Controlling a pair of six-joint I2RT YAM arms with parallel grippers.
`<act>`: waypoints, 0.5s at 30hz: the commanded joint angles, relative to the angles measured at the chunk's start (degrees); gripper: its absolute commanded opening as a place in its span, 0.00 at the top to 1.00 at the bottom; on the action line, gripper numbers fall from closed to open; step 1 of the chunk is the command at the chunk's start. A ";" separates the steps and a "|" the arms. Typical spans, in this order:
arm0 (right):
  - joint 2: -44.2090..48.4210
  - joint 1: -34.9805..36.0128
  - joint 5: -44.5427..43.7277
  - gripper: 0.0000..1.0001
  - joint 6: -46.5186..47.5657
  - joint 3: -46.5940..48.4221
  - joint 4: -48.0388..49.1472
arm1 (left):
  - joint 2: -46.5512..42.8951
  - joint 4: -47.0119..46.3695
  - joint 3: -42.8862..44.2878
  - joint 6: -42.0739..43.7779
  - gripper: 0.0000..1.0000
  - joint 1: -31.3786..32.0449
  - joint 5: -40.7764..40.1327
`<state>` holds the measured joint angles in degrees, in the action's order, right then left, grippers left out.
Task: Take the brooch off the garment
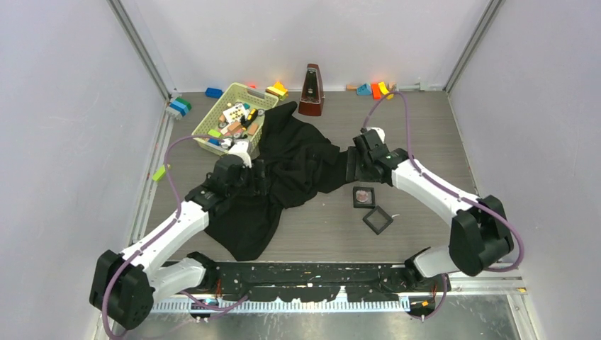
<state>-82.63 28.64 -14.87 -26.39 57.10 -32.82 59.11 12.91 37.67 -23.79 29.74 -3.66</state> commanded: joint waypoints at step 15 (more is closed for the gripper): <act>-18.85 7.40 24.14 0.22 -10.15 12.61 25.74 | 11.27 -4.34 -5.01 -11.30 0.23 -12.97 9.71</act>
<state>-96.51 34.96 6.13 -33.19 66.74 -13.37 67.00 12.45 33.58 -32.88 18.35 2.37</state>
